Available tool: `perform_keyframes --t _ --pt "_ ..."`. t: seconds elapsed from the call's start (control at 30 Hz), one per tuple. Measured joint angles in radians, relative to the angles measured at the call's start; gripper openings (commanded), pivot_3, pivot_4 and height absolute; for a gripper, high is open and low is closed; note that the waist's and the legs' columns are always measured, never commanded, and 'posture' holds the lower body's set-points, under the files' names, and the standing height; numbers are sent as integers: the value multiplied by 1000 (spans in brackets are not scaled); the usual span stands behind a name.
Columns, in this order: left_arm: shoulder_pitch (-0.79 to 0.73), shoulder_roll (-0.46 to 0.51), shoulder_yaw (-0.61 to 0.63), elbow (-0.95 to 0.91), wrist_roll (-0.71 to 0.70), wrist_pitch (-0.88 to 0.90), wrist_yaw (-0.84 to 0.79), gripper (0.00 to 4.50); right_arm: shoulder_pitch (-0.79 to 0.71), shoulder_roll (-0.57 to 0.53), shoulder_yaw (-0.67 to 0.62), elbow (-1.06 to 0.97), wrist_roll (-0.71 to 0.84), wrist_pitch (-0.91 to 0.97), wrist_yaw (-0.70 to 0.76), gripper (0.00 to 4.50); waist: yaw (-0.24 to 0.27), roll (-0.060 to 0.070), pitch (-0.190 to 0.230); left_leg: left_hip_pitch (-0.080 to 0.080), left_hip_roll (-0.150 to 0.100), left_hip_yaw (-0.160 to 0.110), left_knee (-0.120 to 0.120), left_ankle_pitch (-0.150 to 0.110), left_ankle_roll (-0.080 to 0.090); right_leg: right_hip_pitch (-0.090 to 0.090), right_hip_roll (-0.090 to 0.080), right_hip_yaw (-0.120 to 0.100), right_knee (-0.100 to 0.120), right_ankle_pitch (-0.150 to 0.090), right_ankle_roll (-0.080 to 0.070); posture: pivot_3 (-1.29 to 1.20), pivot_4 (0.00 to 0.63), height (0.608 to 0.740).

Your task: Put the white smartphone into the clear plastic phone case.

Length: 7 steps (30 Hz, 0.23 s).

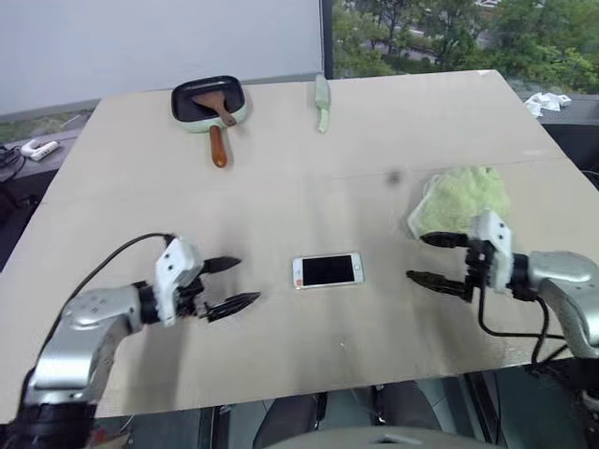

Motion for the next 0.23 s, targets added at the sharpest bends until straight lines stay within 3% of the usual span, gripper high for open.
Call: perform_keyframes --t 0.23 --pt "116 3 114 -10 4 -31 27 4477 196 -72 -102 129 -2 -192 68 4500 21 0 3 2 0 0 0 0 0 2 -1 -1 0 0 0 0 150 740"
